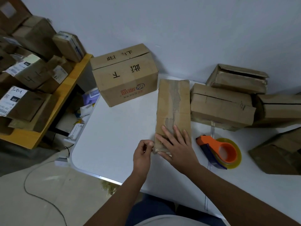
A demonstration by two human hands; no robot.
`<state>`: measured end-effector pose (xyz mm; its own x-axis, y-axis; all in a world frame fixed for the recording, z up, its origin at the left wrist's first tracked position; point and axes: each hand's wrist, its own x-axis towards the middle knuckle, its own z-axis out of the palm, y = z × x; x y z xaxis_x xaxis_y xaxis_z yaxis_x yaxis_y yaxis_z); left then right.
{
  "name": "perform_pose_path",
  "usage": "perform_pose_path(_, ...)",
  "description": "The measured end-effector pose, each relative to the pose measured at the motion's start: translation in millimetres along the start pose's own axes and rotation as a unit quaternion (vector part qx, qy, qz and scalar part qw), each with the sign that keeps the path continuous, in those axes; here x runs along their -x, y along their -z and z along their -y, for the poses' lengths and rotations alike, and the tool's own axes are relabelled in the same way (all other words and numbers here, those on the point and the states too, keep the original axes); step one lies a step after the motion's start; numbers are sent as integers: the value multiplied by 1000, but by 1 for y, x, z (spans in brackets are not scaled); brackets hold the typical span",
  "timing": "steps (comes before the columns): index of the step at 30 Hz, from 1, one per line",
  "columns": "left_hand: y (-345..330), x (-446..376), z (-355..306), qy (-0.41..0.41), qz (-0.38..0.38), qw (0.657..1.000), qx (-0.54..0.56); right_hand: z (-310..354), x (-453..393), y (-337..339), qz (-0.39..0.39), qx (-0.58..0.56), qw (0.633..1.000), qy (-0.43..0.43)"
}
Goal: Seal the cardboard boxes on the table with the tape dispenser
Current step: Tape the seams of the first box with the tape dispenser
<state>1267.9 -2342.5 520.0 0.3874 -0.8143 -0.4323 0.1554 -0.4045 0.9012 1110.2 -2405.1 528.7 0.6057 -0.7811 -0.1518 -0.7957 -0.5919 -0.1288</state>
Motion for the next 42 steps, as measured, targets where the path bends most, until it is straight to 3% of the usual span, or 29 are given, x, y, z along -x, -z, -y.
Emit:
perform_pose_path(9,-16,-10,9,-9,-44,996,-79,4,-1,4,-4,0,1000,-8)
perform_pose_path(13,-17,-26,2,17,3,990,-142,4,-1,4,-5,-1,1000,-8)
perform_pose_path(16,0,-25,-7,39,-15,985,-169,3,-1,2,-1,-4,1000,-8)
perform_pose_path(18,17,-13,-14,10,-9,986,-169,2,-1,2,0,-3,1000,-8)
perform_pose_path(20,22,2,-18,-40,50,982,-179,2,-1,1,1,0,1000,-7)
perform_pose_path(25,19,21,-15,-170,158,909,-346,2,-1,1,1,2,1000,-7)
perform_pose_path(29,39,1,-27,-229,218,869,-381,4,-1,2,-3,-3,1000,-3)
perform_pose_path(38,26,-48,-54,-196,256,763,-561,4,-1,3,6,13,1000,-2)
perform_pose_path(42,7,-40,-41,-172,220,779,-562,5,-2,10,39,-3,999,2)
